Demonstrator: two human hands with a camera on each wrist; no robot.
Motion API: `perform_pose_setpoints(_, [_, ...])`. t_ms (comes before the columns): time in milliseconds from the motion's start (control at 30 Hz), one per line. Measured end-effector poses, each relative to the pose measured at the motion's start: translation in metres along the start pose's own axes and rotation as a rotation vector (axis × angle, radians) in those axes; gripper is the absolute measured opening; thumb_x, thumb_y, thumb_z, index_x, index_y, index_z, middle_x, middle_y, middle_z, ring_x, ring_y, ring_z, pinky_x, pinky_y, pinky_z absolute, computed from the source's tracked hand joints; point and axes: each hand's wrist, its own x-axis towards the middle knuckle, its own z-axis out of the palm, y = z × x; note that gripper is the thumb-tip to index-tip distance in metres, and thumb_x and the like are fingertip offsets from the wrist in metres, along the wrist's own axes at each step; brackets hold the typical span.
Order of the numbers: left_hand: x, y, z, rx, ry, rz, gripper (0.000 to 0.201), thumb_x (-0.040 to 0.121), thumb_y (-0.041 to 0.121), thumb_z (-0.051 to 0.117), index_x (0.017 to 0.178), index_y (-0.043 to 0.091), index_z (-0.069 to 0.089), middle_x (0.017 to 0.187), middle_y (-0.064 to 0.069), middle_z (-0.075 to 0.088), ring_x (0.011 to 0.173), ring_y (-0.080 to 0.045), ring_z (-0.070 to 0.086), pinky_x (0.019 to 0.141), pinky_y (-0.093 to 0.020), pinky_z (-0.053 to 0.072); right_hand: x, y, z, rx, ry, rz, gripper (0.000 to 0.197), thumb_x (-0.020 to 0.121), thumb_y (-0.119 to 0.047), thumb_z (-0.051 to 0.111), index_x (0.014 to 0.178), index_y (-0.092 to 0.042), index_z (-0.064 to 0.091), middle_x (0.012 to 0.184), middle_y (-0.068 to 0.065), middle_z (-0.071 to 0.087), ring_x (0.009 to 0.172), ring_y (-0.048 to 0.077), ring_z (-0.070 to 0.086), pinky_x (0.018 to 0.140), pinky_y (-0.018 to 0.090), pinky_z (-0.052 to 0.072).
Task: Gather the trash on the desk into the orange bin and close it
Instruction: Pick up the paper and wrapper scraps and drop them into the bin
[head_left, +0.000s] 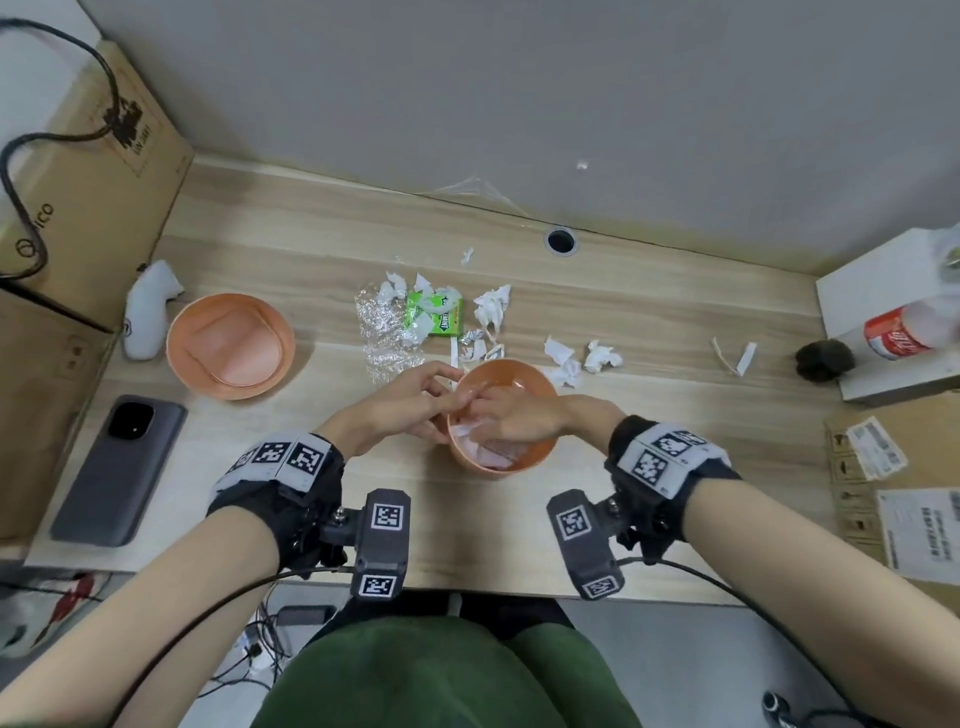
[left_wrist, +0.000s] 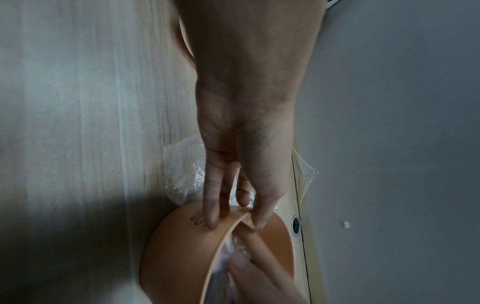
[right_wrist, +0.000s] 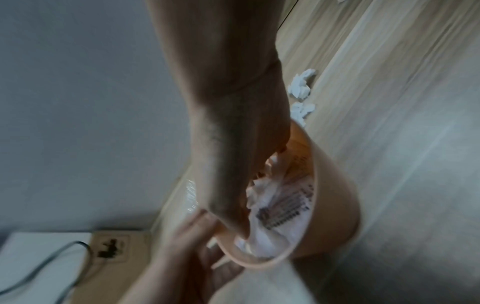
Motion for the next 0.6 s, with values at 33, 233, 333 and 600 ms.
perform_pose_setpoints(33, [0.000, 0.000, -0.001, 0.003, 0.003, -0.001, 0.042, 0.090, 0.031, 0.068, 0.128, 0.019, 0.054, 0.096, -0.006, 0.062, 0.087, -0.023, 0.070, 0.083, -0.041, 0.060, -0.009, 0.001, -0.007, 0.061, 0.036, -0.067, 0.042, 0.097, -0.033, 0.043, 0.137, -0.022, 0.044, 0.144, 0.008, 0.042, 0.132, 0.023, 0.038, 0.113, 0.039, 0.026])
perform_pose_setpoints(233, [0.001, 0.000, -0.002, 0.012, 0.005, -0.011, 0.043, 0.084, 0.031, 0.074, 0.123, 0.021, 0.057, 0.098, -0.009, 0.064, 0.094, -0.033, 0.070, 0.086, -0.046, 0.059, -0.050, 0.038, -0.030, 0.670, 0.464, -0.146, 0.031, 0.094, -0.007, 0.048, 0.120, -0.018, 0.060, 0.116, 0.005, 0.063, 0.096, 0.016, 0.063, 0.080, 0.033, 0.054])
perform_pose_setpoints(333, [-0.001, -0.001, -0.005, 0.011, 0.010, -0.018, 0.044, 0.081, 0.033, 0.076, 0.121, 0.022, 0.059, 0.097, -0.009, 0.063, 0.098, -0.038, 0.069, 0.087, -0.048, 0.058, -0.046, 0.077, -0.026, 0.746, 0.802, 0.037, 0.025, 0.092, -0.011, 0.053, 0.113, -0.023, 0.060, 0.118, 0.012, 0.058, 0.093, 0.021, 0.059, 0.080, 0.036, 0.050])
perform_pose_setpoints(600, [-0.011, -0.011, -0.020, 0.038, 0.057, -0.026, 0.037, 0.084, 0.024, 0.073, 0.119, 0.024, 0.061, 0.098, -0.009, 0.059, 0.101, -0.033, 0.068, 0.084, -0.044, 0.060, 0.015, 0.135, -0.005, 0.464, 0.713, 0.544, 0.116, 0.065, -0.040, 0.083, 0.150, -0.026, 0.005, 0.157, 0.015, 0.001, 0.146, 0.035, 0.004, 0.117, 0.052, 0.016])
